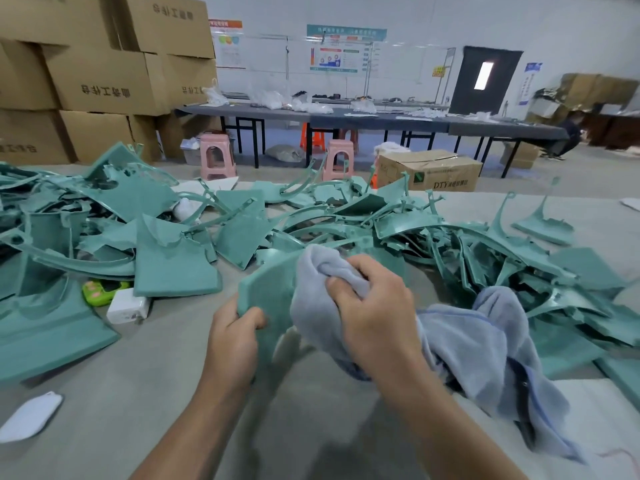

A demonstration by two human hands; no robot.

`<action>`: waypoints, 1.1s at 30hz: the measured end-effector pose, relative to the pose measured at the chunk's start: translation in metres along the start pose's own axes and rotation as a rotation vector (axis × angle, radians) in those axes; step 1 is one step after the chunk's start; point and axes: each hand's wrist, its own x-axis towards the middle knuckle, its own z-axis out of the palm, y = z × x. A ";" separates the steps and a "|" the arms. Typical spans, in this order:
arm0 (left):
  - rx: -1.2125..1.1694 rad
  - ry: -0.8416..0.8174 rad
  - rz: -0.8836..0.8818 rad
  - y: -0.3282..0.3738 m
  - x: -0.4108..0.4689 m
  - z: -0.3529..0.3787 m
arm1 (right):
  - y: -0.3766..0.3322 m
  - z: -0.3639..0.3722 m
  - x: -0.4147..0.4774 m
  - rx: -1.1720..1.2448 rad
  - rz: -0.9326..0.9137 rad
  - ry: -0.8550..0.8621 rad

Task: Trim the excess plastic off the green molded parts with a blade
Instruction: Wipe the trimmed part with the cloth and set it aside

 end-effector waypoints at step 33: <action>0.072 0.019 0.244 -0.010 -0.013 0.007 | 0.064 0.033 0.114 -0.792 0.183 0.051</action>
